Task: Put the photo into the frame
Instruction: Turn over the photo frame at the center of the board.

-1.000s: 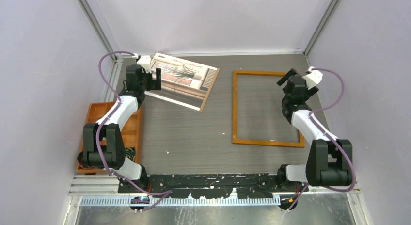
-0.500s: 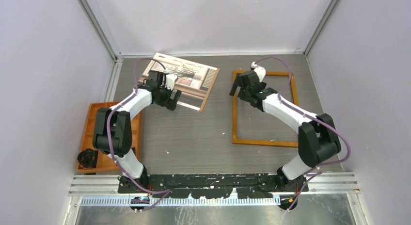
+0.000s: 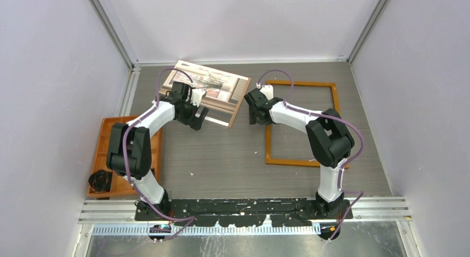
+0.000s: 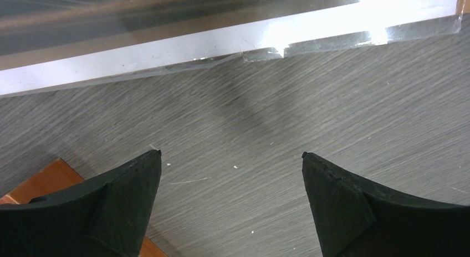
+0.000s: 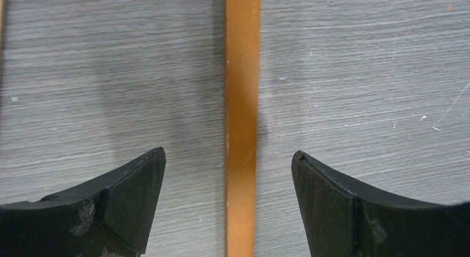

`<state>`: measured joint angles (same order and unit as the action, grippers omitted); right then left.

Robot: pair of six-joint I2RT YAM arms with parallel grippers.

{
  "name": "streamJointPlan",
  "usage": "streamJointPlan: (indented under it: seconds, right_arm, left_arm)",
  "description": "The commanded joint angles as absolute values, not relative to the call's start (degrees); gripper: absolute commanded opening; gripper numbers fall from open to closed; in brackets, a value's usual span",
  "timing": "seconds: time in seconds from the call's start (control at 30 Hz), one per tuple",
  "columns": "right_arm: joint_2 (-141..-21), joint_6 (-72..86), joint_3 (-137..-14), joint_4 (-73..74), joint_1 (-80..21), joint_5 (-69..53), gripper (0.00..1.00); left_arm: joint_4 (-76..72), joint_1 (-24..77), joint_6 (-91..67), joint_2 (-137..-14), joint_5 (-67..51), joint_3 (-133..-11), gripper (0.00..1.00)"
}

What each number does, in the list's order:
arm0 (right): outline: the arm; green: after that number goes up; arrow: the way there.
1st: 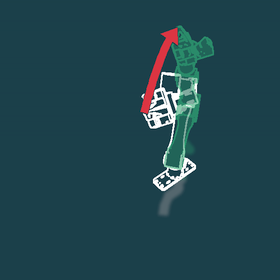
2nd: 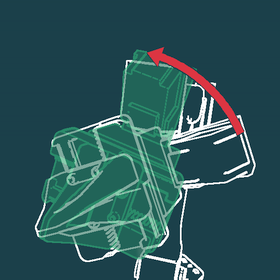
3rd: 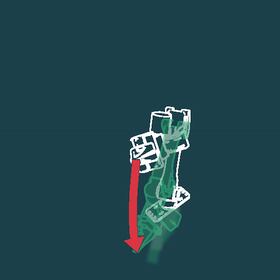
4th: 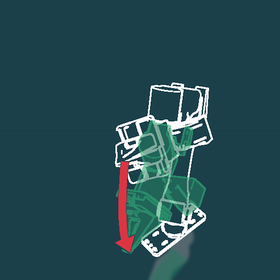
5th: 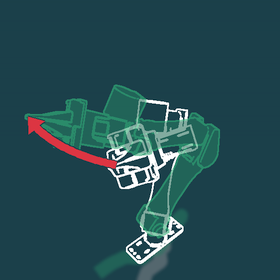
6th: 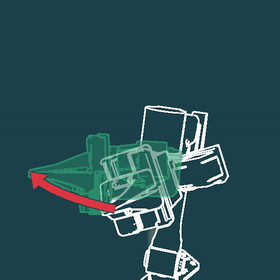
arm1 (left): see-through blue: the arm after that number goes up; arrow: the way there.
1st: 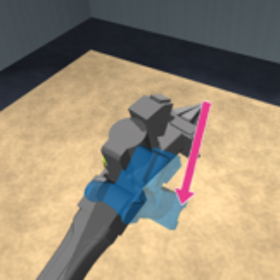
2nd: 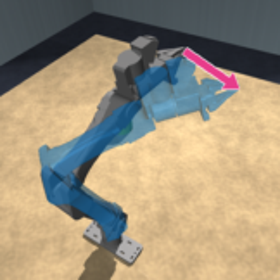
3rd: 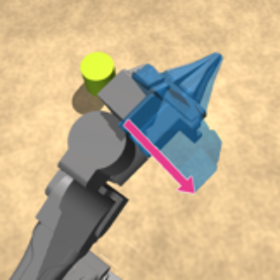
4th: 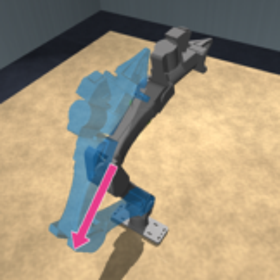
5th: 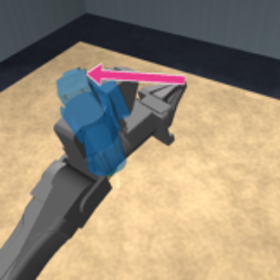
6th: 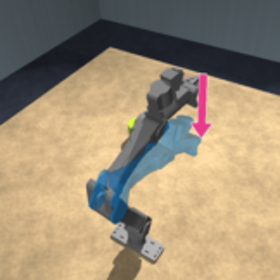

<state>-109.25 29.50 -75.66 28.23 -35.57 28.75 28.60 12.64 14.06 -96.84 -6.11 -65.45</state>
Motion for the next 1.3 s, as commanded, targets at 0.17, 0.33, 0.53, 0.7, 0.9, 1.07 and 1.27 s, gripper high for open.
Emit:
streamJointPlan:
  seconds: [0.17, 0.33, 0.53, 0.7, 0.9, 1.07, 1.27]
  right_arm:
    - [-112.4, 28.1, -75.6, 26.7, -35.0, 31.0, 0.78]
    - [-112.6, 29.1, -73.5, 24.4, -35.0, 28.1, 0.63]
    - [-111.6, 31.2, -72.7, 24.2, -35.1, 24.9, 0.3]
    - [-108.1, 35.5, -75.6, 26.9, -35.6, 21.2, 0.12]
    - [-101.1, 40.5, -83.1, 33.0, -37.8, 16.6, 0.03]
    - [-94.9, 45.2, -88.0, 34.6, -39.2, 11.0, 0.01]
    - [-88.6, 51.9, -89.8, 30.4, -40.0, 3.5, 0.01]
  left_arm:
    - [30.7, 15.0, 15.4, -96.8, -6.8, -67.6, 1.0]
    - [29.7, 18.0, 15.7, -99.4, -3.9, -68.4, 1.0]
    - [29.2, 18.9, 15.0, -102.8, -1.9, -70.5, 1.0]
    - [32.0, 18.8, 13.6, -102.7, -3.7, -72.6, 1.0]
    - [37.6, 18.4, 11.8, -99.9, -8.8, -75.3, 1.0]
    - [42.2, 16.2, 8.9, -97.7, -14.2, -78.6, 1.0]
    - [47.9, 10.3, 5.0, -96.4, -22.1, -84.7, 1.0]
